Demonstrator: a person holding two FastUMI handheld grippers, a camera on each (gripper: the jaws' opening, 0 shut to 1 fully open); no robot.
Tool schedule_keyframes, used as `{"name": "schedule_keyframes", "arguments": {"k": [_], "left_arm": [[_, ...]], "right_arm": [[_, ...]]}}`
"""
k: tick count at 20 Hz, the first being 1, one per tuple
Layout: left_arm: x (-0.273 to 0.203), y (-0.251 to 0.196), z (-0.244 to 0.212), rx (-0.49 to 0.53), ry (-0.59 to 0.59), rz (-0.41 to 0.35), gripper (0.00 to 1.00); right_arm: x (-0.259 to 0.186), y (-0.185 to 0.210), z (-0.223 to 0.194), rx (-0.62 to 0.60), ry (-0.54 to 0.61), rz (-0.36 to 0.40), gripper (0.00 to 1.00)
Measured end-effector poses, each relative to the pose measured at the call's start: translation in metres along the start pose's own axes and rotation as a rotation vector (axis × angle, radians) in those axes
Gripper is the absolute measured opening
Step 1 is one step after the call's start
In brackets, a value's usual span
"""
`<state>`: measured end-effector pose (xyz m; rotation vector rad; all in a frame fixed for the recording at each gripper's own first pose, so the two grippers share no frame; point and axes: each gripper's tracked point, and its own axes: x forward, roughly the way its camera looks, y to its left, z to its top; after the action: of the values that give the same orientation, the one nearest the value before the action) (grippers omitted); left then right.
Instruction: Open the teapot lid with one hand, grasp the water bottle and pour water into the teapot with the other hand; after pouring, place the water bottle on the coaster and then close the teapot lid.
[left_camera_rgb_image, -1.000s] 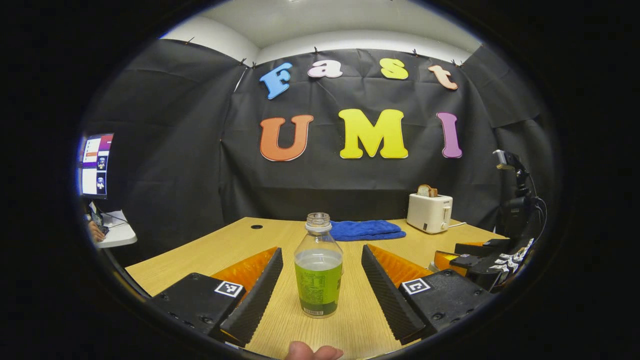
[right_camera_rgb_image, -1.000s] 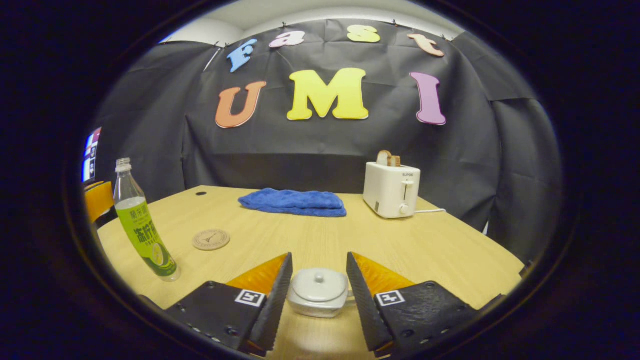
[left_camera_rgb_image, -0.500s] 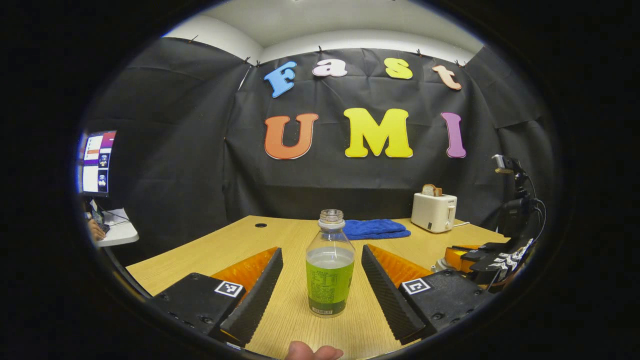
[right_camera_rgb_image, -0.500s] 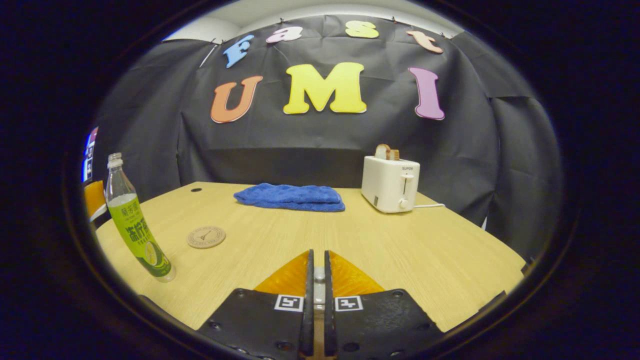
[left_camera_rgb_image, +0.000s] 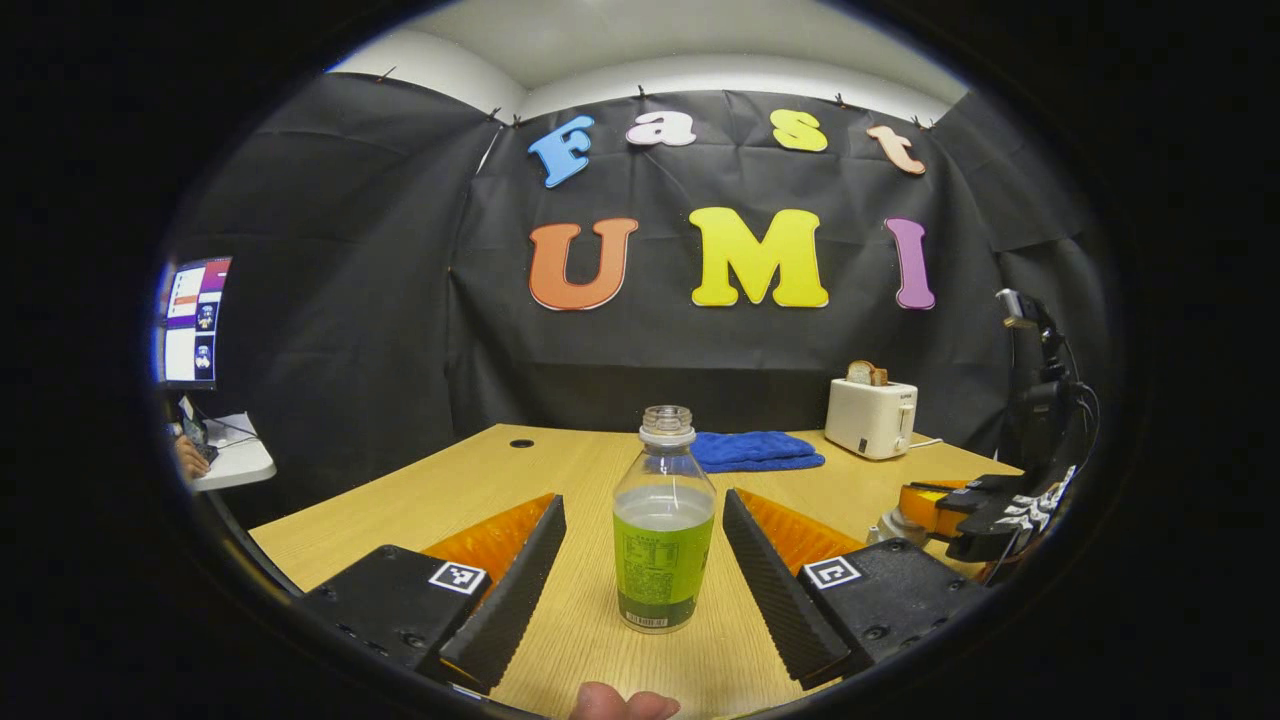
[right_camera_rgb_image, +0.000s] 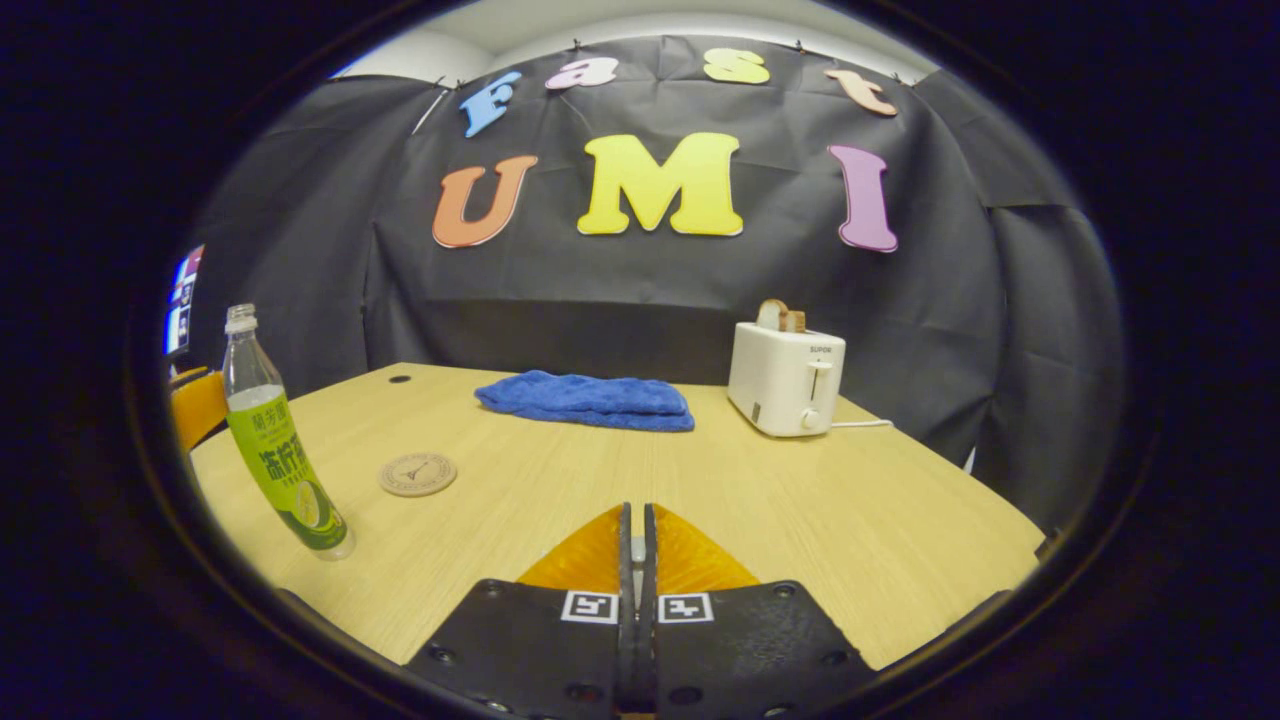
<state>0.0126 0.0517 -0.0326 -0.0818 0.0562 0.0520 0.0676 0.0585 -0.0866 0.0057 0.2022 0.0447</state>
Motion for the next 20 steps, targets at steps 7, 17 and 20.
{"name": "schedule_keyframes", "arguments": {"k": [7, 17, 20], "left_arm": [[0.012, -0.01, -0.03, 0.007, 0.069, -0.011, 0.99], [0.034, -0.012, -0.079, -0.049, 0.199, 0.012, 0.99], [0.034, -0.012, -0.084, -0.042, 0.214, 0.017, 0.95]], "right_arm": [[-0.017, -0.009, 0.03, 0.015, -0.043, 0.025, 0.0], [-0.031, -0.035, 0.045, -0.009, -0.052, 0.006, 0.0], [-0.031, -0.037, 0.042, -0.011, -0.039, 0.011, 0.0]]}}
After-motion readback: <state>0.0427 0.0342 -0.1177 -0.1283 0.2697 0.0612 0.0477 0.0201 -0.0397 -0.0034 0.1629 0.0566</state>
